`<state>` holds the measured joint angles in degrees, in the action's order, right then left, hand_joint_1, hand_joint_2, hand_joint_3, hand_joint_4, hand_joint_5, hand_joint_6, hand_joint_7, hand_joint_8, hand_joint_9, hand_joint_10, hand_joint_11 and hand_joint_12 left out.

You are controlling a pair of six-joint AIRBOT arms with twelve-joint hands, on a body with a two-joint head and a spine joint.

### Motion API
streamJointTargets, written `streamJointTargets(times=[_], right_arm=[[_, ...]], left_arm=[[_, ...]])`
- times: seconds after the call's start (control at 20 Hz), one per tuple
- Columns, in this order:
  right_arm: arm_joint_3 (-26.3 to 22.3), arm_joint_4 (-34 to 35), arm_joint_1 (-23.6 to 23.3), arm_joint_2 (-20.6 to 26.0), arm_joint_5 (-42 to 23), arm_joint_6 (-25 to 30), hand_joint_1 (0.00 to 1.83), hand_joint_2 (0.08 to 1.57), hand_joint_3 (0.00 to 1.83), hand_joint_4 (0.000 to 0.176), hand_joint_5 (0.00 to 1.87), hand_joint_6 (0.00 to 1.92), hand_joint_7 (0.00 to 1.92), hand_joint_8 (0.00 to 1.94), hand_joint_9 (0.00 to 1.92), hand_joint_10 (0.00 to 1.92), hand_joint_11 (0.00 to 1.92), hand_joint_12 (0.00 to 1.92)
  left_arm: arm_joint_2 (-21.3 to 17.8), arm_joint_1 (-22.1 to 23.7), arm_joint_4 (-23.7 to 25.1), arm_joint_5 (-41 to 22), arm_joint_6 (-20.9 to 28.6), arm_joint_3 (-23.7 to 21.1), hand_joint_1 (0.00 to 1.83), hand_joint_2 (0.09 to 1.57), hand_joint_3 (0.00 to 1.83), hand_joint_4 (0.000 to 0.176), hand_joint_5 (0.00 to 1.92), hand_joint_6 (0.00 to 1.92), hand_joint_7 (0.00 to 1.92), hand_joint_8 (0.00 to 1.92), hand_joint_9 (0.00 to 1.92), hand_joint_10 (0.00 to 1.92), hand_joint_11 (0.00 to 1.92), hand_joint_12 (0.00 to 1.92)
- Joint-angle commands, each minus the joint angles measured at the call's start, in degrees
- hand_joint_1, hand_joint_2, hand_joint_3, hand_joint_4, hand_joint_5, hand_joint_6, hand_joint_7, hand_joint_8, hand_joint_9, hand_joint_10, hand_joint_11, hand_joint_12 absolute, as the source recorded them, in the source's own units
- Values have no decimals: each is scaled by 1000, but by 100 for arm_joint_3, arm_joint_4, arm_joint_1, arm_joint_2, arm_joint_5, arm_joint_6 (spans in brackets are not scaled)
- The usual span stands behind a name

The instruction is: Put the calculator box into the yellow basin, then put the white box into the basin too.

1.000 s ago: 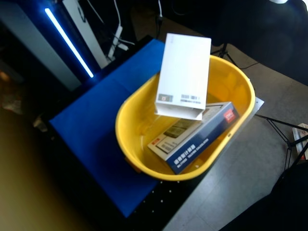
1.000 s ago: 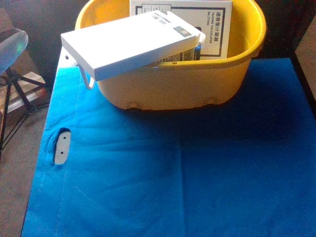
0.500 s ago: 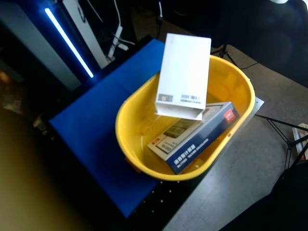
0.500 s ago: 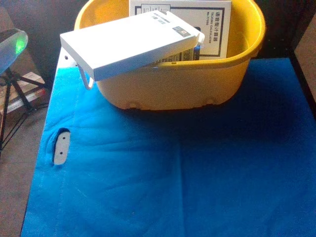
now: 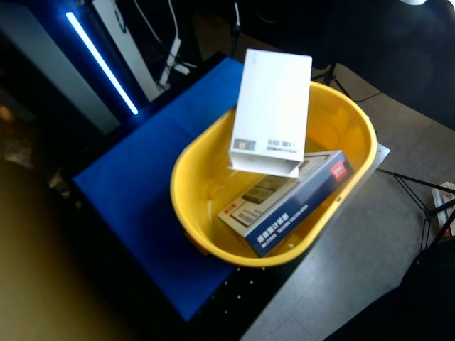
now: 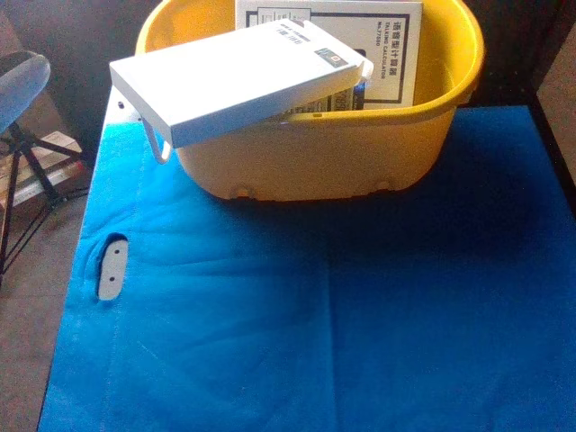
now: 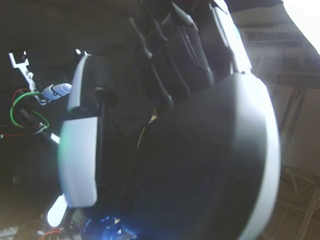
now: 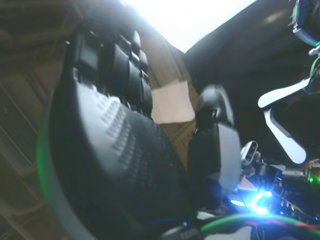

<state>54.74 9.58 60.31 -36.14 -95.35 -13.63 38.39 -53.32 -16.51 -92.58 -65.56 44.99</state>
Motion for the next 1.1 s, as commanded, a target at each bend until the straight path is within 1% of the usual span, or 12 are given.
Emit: streamJointTargets(times=[0.0,0.05,0.1,0.15,0.2,0.35,0.45,0.5,0.55,0.8,0.9,1.05], right_arm=[[22,267,-11,59,-558,34,534,1215,0,81,266,4,189,0,191,331,0,1487],[21,265,-2,72,-558,34,438,1147,8,116,95,0,7,0,7,12,0,132],[21,265,1,78,-558,34,390,1134,3,108,9,1,0,0,43,370,0,1789],[22,264,2,79,-558,34,296,1168,3,74,222,23,3,1,34,178,0,1240],[22,264,2,75,-558,34,321,1180,0,143,98,6,0,0,0,6,0,711],[23,266,2,55,-558,34,469,1121,0,145,266,10,61,14,149,39,0,1436],[25,267,2,53,-558,34,371,1199,0,64,261,7,176,7,230,180,0,1338],[26,268,2,51,-558,34,341,1270,13,94,297,5,213,1,282,124,0,1550],[27,268,2,45,-558,34,278,1253,1,105,262,4,8,0,17,6,0,965],[31,269,2,27,-558,35,306,1274,0,137,130,5,3,0,58,37,0,1535],[31,269,2,19,-558,35,365,1226,0,70,283,1,61,0,141,262,0,1732],[32,271,2,9,-558,35,71,1385,23,0,222,0,277,110,79,1534,420,1917]], left_arm=[[-7,23,5,-664,20,33,732,1333,0,0,742,4,804,0,750,272,462,1337],[5,24,7,-664,20,37,732,1333,0,0,742,4,804,0,750,272,462,1337],[6,24,9,-664,20,39,732,1333,0,0,742,4,804,0,750,272,462,1337],[6,24,9,-664,20,46,732,1333,0,0,742,3,804,0,750,271,462,1337],[7,25,9,-664,20,48,732,1333,0,0,742,3,804,0,750,271,462,1337],[10,25,7,-664,29,49,732,1333,0,0,742,3,804,0,751,271,462,1337],[14,26,7,-664,36,53,732,1333,0,0,742,3,804,0,751,270,462,1337],[16,25,6,-664,39,56,732,1333,0,0,742,3,804,0,751,270,462,1337],[19,26,5,-664,46,59,732,1333,0,0,743,3,804,0,751,270,462,1337],[25,26,-2,-664,74,58,732,1333,0,0,743,2,804,0,751,269,462,1337],[25,26,-2,-664,74,57,732,1333,0,0,743,2,804,0,752,268,462,1337],[24,26,-5,-664,83,54,732,1333,0,0,743,2,804,0,752,268,462,1337]])
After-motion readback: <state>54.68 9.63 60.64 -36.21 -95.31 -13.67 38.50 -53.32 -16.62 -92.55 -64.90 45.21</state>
